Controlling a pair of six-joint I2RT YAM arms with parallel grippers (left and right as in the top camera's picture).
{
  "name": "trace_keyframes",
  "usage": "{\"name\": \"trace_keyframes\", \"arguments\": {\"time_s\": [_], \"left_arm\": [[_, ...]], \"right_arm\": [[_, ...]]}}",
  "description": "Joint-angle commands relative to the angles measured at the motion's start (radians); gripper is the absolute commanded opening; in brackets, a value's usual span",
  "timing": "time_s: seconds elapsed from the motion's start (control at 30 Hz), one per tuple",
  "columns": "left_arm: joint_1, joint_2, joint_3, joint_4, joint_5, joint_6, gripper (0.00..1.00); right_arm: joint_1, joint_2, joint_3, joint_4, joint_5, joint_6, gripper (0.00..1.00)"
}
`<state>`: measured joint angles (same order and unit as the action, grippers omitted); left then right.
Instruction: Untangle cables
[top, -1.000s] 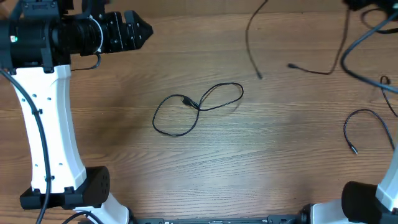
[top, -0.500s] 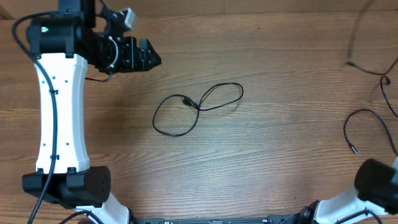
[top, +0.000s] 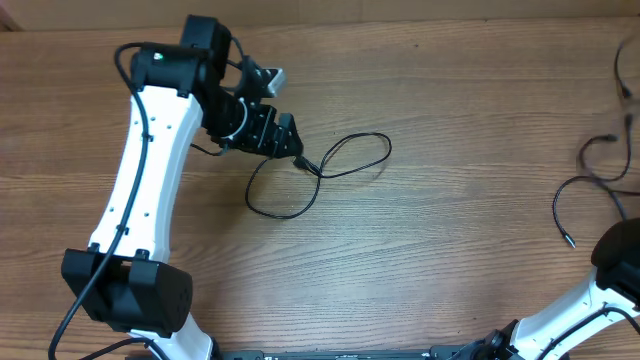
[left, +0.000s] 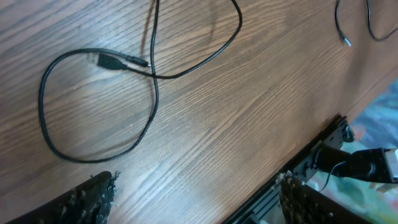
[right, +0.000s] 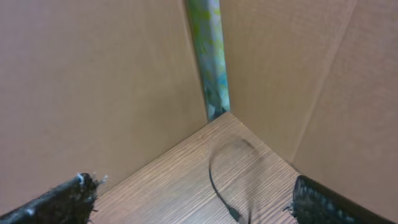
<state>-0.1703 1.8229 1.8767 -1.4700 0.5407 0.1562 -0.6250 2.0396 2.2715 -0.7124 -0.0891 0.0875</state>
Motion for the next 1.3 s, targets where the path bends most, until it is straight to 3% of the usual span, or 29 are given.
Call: {"name": "trace_keyframes", "arguments": {"time_s": [0.0, 0.33, 0.7, 0.83, 1.1, 1.27], "left_arm": [[-0.01, 0.004, -0.008, 0.017, -0.002, 0.032, 0.85], [-0.016, 0.005, -0.009, 0.035, -0.055, 0.031, 0.85], [-0.016, 0.005, -0.01, 0.099, -0.123, -0.04, 1.0], [-0.015, 0.005, -0.01, 0.1, -0.225, -0.088, 1.0], [-0.013, 0.005, -0.01, 0.127, -0.549, -0.277, 1.0], [-0.013, 0.005, -0.031, 0.164, -0.561, -0.28, 1.0]], "right_arm": [[0.004, -0.021, 0.007, -0.009, -0.065, 0.022, 1.0], [0.046, -0.021, 0.006, -0.275, -0.593, 0.015, 1.0], [0.34, -0.017, 0.005, -0.649, -0.593, 0.014, 1.0], [0.487, -0.017, -0.009, -0.75, -0.563, 0.018, 1.0], [0.748, -0.017, -0.222, -0.713, -0.415, 0.232, 1.0], [0.832, -0.017, -0.365, -0.629, -0.396, 0.364, 0.98]]}}
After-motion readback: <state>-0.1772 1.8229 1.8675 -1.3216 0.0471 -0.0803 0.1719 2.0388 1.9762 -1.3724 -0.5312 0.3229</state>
